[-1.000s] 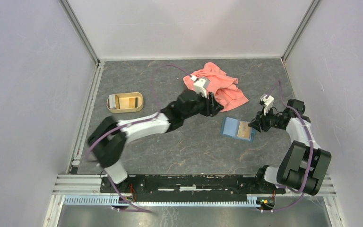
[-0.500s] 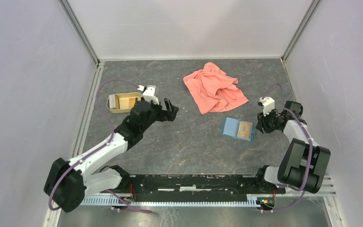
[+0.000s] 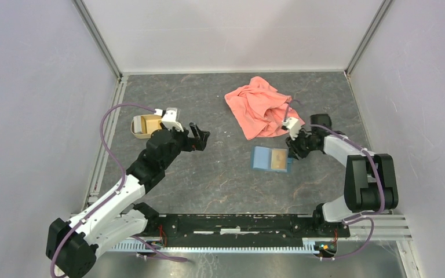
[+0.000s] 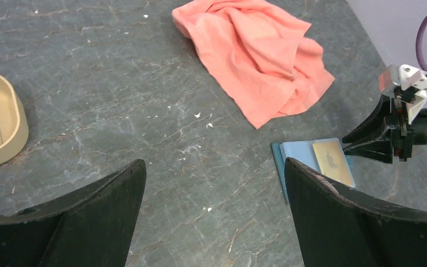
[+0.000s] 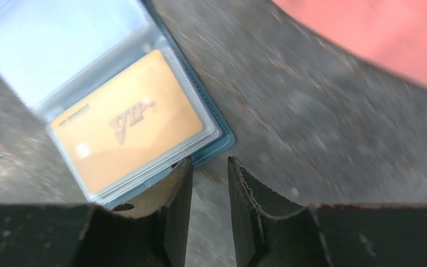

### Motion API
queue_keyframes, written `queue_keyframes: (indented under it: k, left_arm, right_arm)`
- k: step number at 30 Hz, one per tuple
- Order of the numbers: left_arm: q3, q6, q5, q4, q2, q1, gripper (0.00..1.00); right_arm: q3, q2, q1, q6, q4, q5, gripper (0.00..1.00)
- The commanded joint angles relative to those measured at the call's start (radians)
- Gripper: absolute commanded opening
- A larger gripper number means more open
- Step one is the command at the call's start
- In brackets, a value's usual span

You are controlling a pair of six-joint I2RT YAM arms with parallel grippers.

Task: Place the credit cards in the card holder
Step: Pick up the credit card from the storage box.

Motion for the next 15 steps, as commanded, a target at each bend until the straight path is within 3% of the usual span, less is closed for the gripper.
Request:
queue_keyframes:
  k: [1, 4, 7, 10, 15]
  left_arm:
    - [0.023, 0.000, -0.034, -0.038, 0.030, 0.036, 1.00]
    - [0.096, -0.004, -0.005, -0.118, 0.084, 0.111, 1.00]
    - [0.171, 0.006, 0.037, -0.179, 0.140, 0.211, 1.00]
    - [0.273, 0.081, -0.006, -0.256, 0.217, 0.273, 1.00]
    - [0.460, 0.272, -0.324, -0.395, 0.371, 0.306, 1.00]
  right_arm:
    - [0.093, 0.018, 0.093, 0.009, -0.042, -0.025, 0.36]
    - [0.158, -0.030, 0.087, -0.011, -0.075, 0.100, 0.37]
    - [0.217, -0.136, 0.085, -0.051, -0.098, 0.107, 0.44]
    - [0.299, -0.191, 0.085, -0.086, -0.152, -0.062, 0.51]
    - [0.248, -0.202, 0.085, -0.093, -0.122, -0.313, 0.57]
